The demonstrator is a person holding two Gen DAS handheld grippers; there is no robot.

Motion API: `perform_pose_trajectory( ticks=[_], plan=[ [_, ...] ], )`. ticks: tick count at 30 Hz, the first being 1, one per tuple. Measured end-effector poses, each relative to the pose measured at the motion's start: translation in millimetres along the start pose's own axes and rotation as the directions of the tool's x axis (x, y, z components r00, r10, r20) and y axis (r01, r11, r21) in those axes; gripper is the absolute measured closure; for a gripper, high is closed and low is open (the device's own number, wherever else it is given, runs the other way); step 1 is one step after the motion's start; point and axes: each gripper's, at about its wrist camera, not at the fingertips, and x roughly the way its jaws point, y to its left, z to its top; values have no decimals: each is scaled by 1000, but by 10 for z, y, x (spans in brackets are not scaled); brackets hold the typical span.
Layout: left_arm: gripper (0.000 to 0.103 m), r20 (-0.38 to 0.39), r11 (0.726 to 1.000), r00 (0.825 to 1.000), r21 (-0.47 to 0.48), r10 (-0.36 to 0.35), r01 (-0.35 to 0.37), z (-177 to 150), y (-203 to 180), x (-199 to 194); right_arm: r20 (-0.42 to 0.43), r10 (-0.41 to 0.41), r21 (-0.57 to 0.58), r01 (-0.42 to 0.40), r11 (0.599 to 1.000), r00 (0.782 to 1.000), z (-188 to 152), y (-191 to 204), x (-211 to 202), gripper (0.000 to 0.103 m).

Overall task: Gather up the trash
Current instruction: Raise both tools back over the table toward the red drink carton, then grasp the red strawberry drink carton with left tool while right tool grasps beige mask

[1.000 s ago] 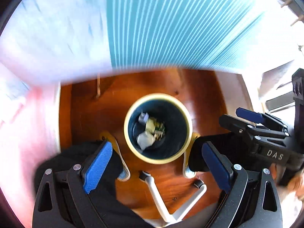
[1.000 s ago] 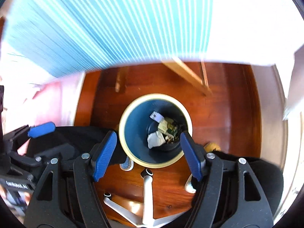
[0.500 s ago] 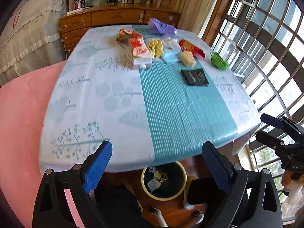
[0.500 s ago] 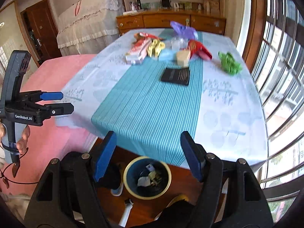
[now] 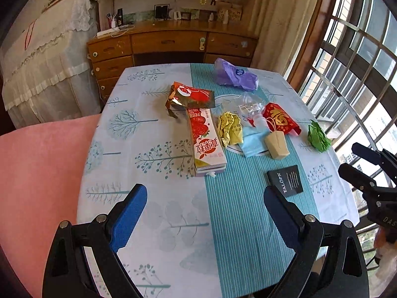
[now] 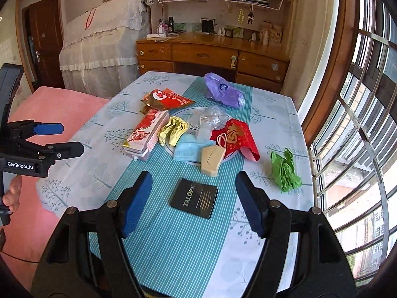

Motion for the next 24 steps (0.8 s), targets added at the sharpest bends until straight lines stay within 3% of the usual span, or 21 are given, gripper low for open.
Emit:
perform_pose_trajectory(
  ticks=[9,17,19,20,21,22,24],
  plan=[
    [7,-100,1000,995,-8,10,-11,484,19,1099,-156,6,95,9,995,988,124,-295,1301,36],
    [7,-177,1000,984,14,14,-12,510,-68,1684,-220,-1,122,29,992,975,25,-344,1894,37],
    [9,-194,1000,981,10,17,-15,483,-72,1781,-229,2,134,30,990,973,-3,-369,1981,45],
    [16,-200,1000,980,6,18,-17,474,-67,1829,-236,6,142,28,989,972,-20,-381,2007,47],
    [29,-209,1000,978,0,17,-17,466,-60,1879,-241,14,152,24,988,970,-40,-393,2037,55],
    [36,-223,1000,975,-10,10,-12,459,-49,1928,-246,21,160,19,987,969,-60,-400,2070,63],
    [45,-209,1000,978,-25,2,-7,447,-33,1945,-247,26,172,17,985,969,-98,-407,2111,66]
  ],
)
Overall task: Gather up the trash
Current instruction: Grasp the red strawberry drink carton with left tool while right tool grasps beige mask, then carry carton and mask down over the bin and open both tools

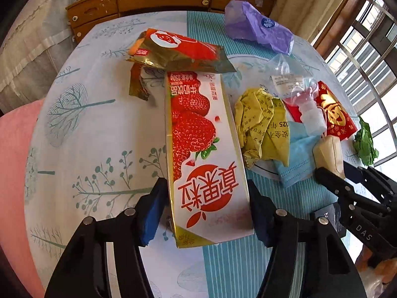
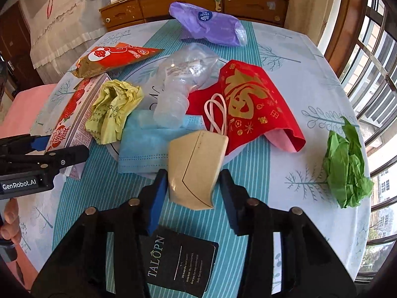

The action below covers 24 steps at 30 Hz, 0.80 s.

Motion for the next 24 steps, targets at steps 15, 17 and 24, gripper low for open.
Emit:
perform_pose_trajectory(
  ticks=[15,17,24],
  plan=[
    [48,97,998,993,9,64,-65,-315,78,-480,146,25,-6,-24,1000,989,-260,106,-528,67],
    [48,106,998,993,18,60,-63,-401,77,-619,164,31,-3,-31,1000,986,-324,130,-670,67],
    [48,156,997,987,58,42,-52,-827,-2,-1292,230,63,-13,-62,998,971,-597,264,-1289,67]
  ],
)
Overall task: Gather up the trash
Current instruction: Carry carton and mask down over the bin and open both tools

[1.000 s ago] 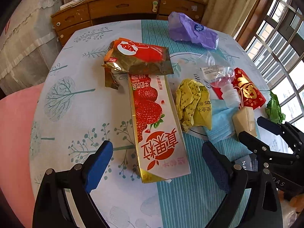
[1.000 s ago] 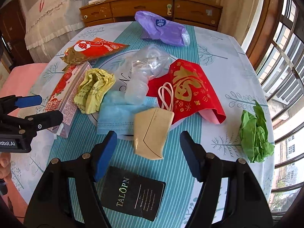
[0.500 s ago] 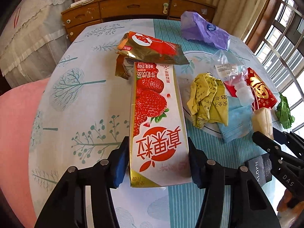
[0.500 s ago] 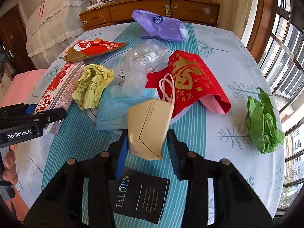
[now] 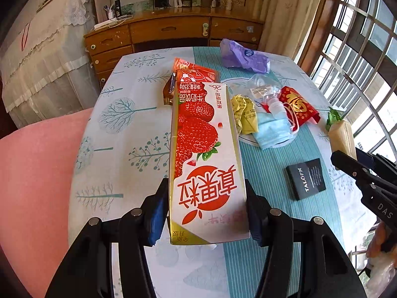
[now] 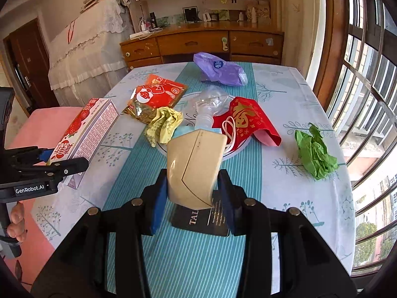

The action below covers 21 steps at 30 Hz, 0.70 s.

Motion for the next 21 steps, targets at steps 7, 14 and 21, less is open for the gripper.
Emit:
perform_pose_trajectory(
  ticks=[7,14,21],
  plan=[
    [48,51,999,998,35,-23,21,-464,-119,-766,55,48,-23,-46,999,997,-252,254,-745,67],
    [48,48,994,998,100,-49,44,-1120,-286,-1330,64,103,-54,-99,994,993,-692,540,-1408,67],
    [47,38,987,995,136,-92,86,-1836,-395,-1651,49,139,-92,-134,987,989,-1318,747,-1879,67]
  ],
)
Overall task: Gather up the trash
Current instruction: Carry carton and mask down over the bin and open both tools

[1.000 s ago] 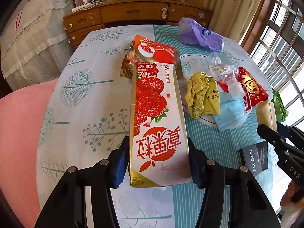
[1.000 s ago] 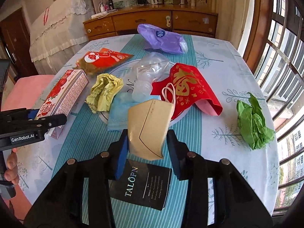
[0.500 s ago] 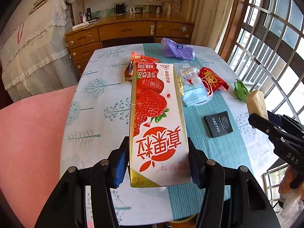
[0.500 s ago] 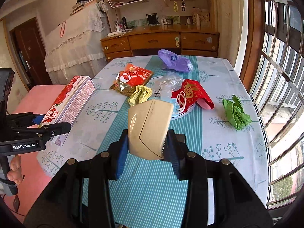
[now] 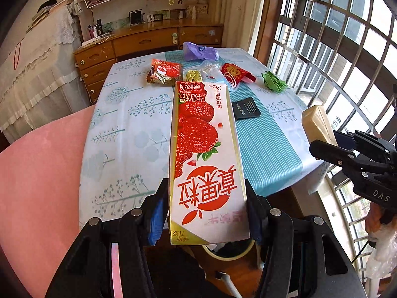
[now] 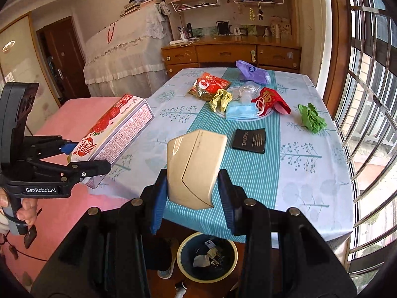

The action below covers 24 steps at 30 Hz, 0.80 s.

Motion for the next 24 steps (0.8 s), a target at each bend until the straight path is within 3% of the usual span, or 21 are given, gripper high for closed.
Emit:
perform_pose_trajectory(
  ticks=[8,15,24],
  plan=[
    [47,-75,996,994,39,-79,82,-923,-260,400,-113,-9,-19,7,1000,994,-938,69,167,67],
    [47,-200,983,972,108,-123,147,-1640,-500,1144,-277,-33,-24,28,999,960,-1830,-17,804,67],
    [47,-336,975,934,135,-124,178,-2012,-618,2113,-414,-41,58,71,996,909,-2624,-327,1646,67]
  ],
)
